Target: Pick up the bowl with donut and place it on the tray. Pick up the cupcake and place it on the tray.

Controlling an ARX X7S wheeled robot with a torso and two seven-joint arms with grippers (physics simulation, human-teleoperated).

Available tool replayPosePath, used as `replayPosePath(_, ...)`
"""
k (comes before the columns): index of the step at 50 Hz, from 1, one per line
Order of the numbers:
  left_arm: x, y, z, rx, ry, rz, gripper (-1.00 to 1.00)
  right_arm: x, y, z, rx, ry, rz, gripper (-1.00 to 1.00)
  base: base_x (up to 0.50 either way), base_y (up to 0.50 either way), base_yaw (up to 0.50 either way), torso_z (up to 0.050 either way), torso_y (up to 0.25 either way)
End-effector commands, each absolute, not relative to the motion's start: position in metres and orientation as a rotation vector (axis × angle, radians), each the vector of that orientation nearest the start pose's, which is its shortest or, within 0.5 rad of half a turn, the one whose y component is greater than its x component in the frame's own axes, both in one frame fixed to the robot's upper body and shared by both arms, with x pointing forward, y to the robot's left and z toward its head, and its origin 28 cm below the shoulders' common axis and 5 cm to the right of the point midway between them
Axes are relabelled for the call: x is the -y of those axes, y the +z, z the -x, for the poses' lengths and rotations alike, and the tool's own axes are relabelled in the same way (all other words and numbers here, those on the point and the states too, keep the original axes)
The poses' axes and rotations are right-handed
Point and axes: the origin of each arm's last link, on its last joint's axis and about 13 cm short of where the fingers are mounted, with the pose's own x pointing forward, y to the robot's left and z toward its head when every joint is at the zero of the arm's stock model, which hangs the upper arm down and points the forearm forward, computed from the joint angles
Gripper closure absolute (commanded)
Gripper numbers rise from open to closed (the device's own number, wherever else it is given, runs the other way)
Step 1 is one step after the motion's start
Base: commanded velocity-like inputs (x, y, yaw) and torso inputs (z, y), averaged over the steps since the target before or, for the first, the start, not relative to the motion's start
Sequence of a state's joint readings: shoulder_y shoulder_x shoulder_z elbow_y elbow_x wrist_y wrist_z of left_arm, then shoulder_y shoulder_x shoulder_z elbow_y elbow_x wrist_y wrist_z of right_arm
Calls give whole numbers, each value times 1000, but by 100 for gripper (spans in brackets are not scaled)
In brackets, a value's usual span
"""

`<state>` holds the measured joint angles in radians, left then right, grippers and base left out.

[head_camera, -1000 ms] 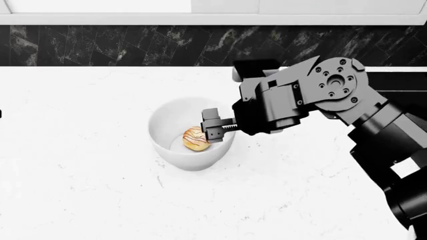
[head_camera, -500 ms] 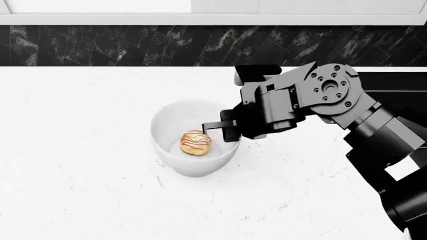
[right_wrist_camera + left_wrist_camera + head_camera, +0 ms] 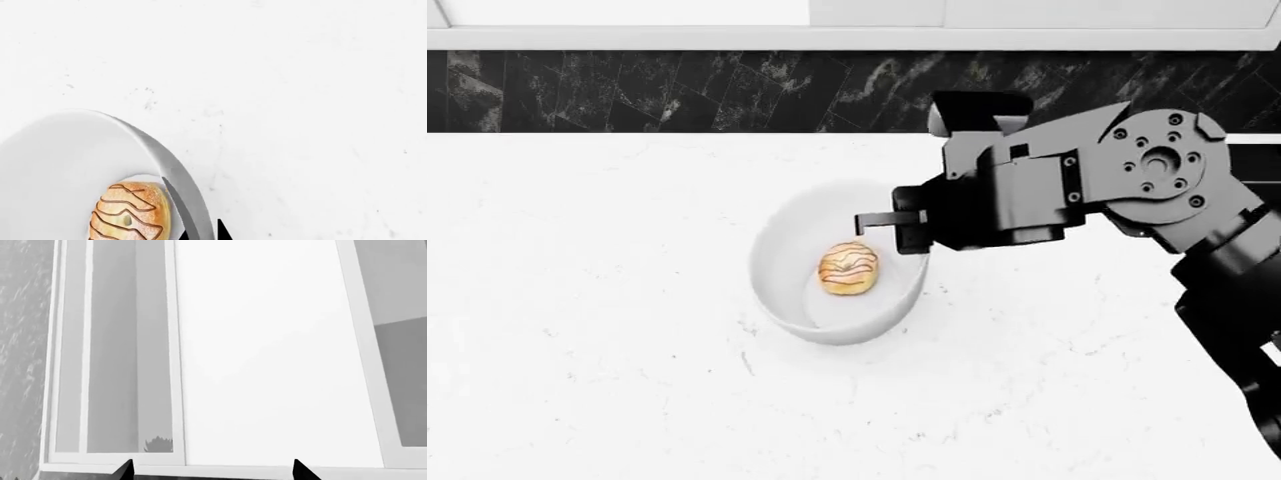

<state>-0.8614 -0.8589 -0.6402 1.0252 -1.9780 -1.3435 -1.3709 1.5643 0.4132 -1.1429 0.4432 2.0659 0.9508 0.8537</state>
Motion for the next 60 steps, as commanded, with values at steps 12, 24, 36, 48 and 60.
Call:
replayPosePath(12,-272,289,-128,487,329,-184,-100,91,322,-298,-590,335,-220,100,0,0,0,0,0)
replayPosePath(24,-269,292,-129,479,326,-188,-100,107,321,-289,-549,308,-263,100,0,0,0,0,1)
replayPosePath(36,-268,294,-129,480,326,-192,-100,123,334,-273,-436,239,-253,100,0,0,0,0,0)
replayPosePath(48,-269,293,-130,481,333,-190,-100,131,337,-264,-384,251,-268,100,0,0,0,0,1)
replayPosePath(60,-269,294,-129,485,339,-185,-100,135,340,-254,-318,296,-314,100,0,0,0,0,0)
